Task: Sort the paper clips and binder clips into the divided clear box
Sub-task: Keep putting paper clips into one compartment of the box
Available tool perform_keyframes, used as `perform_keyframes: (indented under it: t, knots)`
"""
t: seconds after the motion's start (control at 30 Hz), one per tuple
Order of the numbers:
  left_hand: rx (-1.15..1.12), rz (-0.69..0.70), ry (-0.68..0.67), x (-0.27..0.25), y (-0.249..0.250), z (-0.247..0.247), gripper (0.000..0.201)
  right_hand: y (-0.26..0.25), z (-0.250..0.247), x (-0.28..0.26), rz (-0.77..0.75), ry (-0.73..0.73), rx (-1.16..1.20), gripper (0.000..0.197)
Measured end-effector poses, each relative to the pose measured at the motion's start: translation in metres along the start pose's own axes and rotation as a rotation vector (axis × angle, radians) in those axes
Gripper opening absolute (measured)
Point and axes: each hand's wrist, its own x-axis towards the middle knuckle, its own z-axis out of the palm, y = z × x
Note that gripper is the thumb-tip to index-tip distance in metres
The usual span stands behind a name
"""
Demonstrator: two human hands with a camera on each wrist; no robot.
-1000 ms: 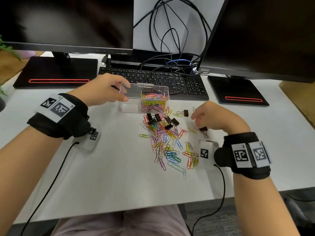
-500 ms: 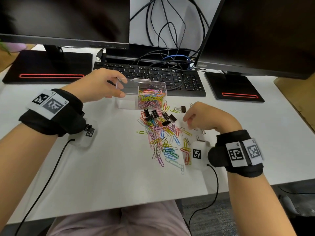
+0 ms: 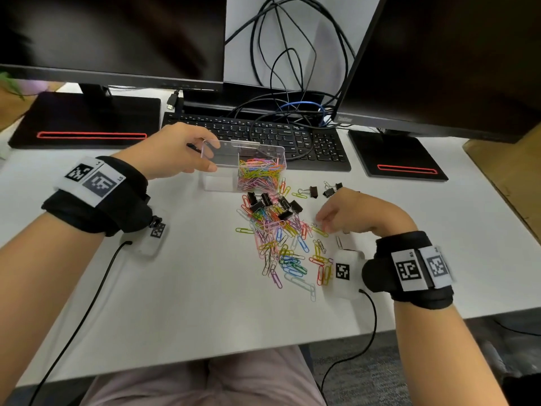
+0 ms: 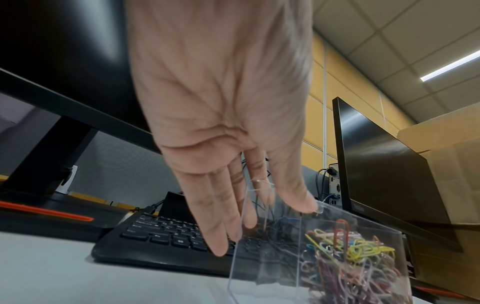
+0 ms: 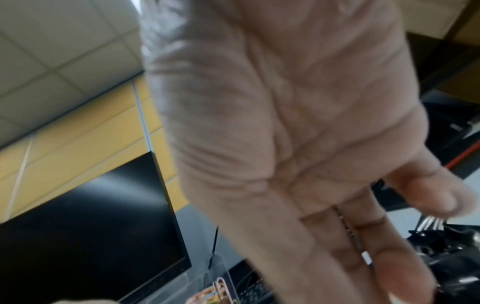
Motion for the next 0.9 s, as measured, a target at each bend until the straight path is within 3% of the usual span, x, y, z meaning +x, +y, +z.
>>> perform_keyframes:
  t: [0.13, 0.3, 0.47, 0.6, 0.83, 0.9]
  knots:
    - [-0.005, -0.002, -0.003, -0.001, 0.000, 0.000, 0.043, 0.003, -0.004, 0.000, 0.030, 0.080, -0.044, 0.027]
    - [-0.002, -0.009, -0.002, -0.001, 0.001, -0.001, 0.044, -0.006, 0.004, 0.005, 0.051, -0.017, -0.188, 0.017]
    - [-0.004, -0.014, 0.002, -0.001, 0.000, 0.000, 0.042, -0.005, -0.002, -0.005, -0.068, 0.023, -0.040, 0.039]
    - [-0.009, -0.017, -0.003, 0.000, 0.000, 0.001, 0.043, 0.015, -0.006, -0.019, 0.037, 0.064, -0.031, 0.034]
    - [-0.006, 0.000, 0.013, 0.000, 0.000, 0.000, 0.041, 0.034, 0.008, -0.042, 0.257, -0.200, -0.093, 0.050]
    - [-0.005, 0.000, 0.011, -0.001, 0.000, 0.000, 0.041, 0.033, 0.016, -0.037, 0.252, -0.205, -0.133, 0.043]
